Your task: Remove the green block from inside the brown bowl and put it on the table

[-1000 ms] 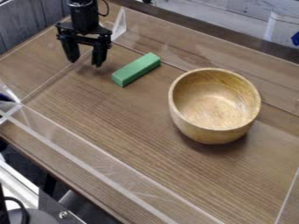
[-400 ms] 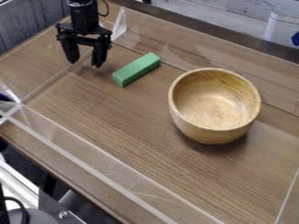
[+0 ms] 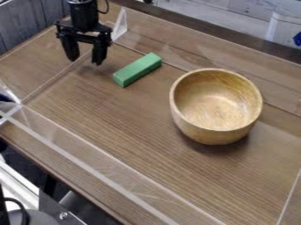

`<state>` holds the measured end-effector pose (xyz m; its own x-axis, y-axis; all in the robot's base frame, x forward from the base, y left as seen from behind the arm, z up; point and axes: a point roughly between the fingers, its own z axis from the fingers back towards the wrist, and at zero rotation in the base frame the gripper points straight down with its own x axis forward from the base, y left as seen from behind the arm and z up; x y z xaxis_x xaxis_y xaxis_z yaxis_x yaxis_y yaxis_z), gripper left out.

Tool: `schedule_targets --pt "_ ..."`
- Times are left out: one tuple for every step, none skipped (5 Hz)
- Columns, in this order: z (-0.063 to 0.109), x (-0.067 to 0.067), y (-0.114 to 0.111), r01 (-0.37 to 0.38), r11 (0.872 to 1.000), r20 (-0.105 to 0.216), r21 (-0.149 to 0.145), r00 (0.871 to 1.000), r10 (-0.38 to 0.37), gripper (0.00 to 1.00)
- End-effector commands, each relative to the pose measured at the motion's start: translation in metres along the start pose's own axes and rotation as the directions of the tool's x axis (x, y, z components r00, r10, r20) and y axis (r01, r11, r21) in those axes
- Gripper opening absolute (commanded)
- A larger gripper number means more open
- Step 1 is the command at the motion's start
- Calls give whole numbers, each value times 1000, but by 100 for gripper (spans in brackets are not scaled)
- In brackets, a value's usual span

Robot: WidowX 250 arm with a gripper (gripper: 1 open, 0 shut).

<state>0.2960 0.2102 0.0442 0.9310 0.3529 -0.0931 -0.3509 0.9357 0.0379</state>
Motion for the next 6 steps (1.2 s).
schedule_targets --pt "19 7 2 -13 1000 61 15 998 12 100" --pt "18 6 1 -18 1000 59 15 998 17 100" --pt "17 6 1 -22 1000 57 16 998 21 100" --pt "17 6 0 -26 1000 56 17 998 25 100" --pt "18 6 0 -30 999 56 16 998 29 100" --pt "19 6 0 -33 999 56 15 998 32 100"
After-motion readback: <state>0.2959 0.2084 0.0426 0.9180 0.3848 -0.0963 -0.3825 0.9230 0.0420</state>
